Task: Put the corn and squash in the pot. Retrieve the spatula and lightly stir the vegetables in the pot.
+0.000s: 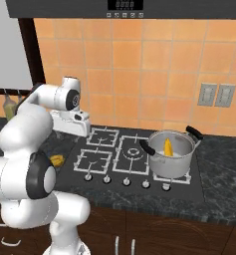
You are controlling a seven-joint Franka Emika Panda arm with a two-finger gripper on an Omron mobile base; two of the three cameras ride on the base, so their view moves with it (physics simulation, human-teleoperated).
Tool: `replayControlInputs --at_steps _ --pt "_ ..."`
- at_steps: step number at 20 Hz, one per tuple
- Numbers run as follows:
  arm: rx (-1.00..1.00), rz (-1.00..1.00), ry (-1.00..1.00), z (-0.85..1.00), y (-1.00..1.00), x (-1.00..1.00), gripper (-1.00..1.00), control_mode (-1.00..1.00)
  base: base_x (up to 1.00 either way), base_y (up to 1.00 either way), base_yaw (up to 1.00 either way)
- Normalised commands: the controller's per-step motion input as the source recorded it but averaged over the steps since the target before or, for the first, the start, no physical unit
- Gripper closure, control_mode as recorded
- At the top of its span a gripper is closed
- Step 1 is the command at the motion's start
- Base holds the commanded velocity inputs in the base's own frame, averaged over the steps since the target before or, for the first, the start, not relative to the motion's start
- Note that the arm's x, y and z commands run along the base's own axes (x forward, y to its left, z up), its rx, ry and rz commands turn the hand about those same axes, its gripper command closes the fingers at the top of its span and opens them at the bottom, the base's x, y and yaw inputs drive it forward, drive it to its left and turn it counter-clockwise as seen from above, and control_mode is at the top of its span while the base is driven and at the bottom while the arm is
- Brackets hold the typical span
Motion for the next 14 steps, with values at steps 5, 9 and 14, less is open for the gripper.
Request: replayControlInputs --at_steps 5,9,14 --pt "-0.05 -0.01 0.06 -0.75 0.65 0.11 -1.00 -1.00 0.00 0.00 0.00" --pt "-0.02 -0.27 0.07 -0.53 0.78 0.26 -1.00 -1.00 0.00 0.00 0.00" --pt "-0.02 -0.37 0.02 -0.41 0.37 0.38 -1.00 -1.00 0.00 0.00 0.00"
